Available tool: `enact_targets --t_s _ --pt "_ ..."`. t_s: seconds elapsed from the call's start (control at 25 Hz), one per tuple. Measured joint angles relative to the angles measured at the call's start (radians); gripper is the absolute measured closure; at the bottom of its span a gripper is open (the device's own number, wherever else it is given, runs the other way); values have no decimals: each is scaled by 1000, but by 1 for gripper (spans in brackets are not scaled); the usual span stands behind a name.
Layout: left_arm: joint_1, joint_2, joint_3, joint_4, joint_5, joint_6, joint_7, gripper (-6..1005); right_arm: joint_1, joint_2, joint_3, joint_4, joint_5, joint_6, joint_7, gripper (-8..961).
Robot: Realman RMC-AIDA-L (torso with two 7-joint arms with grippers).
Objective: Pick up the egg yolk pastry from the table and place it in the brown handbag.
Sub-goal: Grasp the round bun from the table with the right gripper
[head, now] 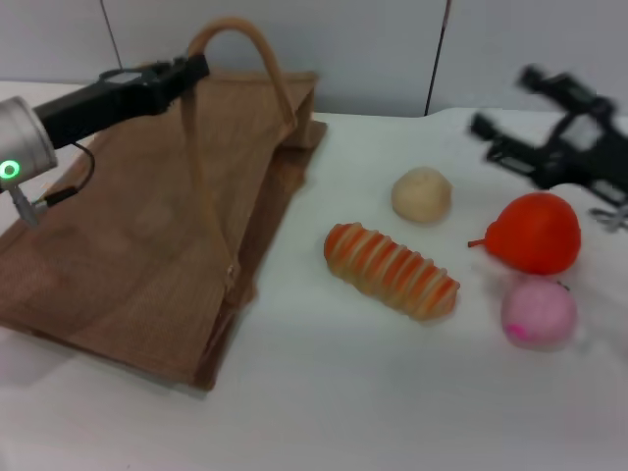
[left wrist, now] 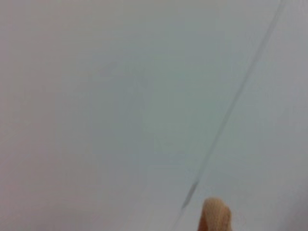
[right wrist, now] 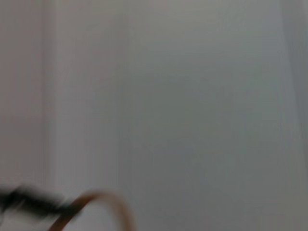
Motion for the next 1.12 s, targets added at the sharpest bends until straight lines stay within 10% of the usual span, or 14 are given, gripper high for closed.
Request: enact_targets --t_s 0.24,1.12 --pt "-10 37 -37 -113 -67 -201 109 878 122 10 -5 35 -154 152 31 68" --pt "18 42 -75 -123 -143 -338 132 877 352 11 -110 255 -199 795 36 65"
